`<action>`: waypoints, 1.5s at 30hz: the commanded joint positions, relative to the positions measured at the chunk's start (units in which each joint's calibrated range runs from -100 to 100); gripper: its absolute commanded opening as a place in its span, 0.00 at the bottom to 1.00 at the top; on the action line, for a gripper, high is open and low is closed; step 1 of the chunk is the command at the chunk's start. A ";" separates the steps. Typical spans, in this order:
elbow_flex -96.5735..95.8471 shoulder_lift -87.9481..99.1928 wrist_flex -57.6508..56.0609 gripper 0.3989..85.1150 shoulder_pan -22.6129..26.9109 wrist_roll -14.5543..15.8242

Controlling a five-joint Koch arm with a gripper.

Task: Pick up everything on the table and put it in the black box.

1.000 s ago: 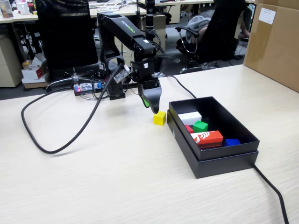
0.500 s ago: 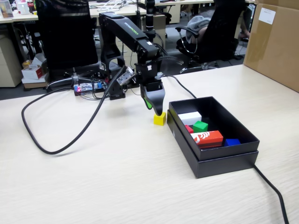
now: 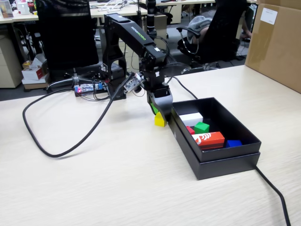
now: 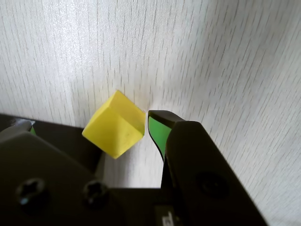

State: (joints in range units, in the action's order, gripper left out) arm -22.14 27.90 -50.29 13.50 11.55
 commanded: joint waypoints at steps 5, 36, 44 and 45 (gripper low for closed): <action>2.92 -3.51 1.44 0.55 -0.44 -0.78; 1.74 -6.38 1.26 0.42 -1.51 -2.20; 1.74 -2.37 1.26 0.54 -0.59 -4.15; 1.56 -2.02 1.26 0.54 -0.29 -4.15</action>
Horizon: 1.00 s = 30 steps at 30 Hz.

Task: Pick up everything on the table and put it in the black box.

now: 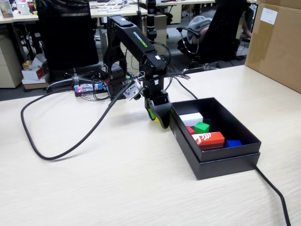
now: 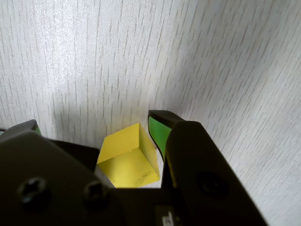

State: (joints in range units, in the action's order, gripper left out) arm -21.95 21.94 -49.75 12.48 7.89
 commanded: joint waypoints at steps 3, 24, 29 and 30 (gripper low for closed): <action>0.65 4.97 0.72 0.54 1.86 -0.24; 2.46 6.69 1.41 0.53 6.98 0.39; 2.46 5.88 1.41 0.44 6.64 0.34; 2.19 5.88 1.41 0.40 6.45 0.34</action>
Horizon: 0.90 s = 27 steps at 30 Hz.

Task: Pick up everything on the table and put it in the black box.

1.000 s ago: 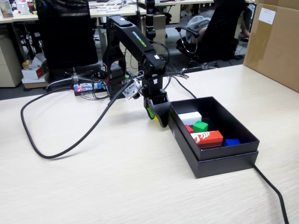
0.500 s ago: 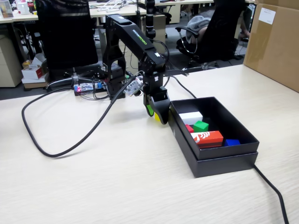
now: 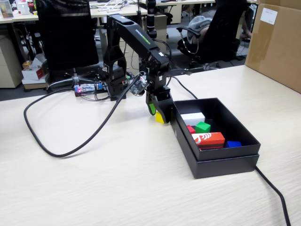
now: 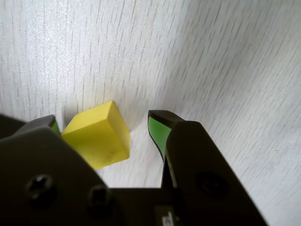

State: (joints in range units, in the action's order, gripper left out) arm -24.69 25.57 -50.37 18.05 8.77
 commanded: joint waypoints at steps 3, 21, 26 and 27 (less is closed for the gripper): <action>4.29 1.92 1.77 0.23 0.54 0.00; 6.20 13.27 -9.72 0.19 -2.30 0.29; 10.10 21.42 -14.21 0.19 -1.66 0.78; 11.91 22.68 -15.33 0.19 -1.61 0.88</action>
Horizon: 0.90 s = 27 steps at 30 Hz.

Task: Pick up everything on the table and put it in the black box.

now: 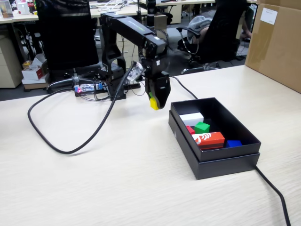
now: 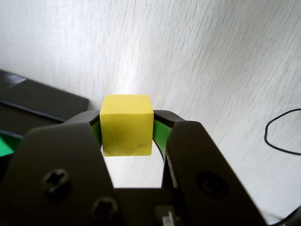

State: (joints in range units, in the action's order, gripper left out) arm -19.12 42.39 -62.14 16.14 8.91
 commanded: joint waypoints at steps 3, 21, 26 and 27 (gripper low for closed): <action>13.23 8.49 -6.24 0.19 0.49 0.78; 48.23 -23.18 -4.17 0.19 -0.05 1.56; 52.76 -35.80 -3.74 0.19 -0.10 2.10; 52.67 -37.06 -3.74 0.19 -0.15 2.20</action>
State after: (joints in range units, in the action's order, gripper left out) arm 29.07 6.02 -68.49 16.09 10.96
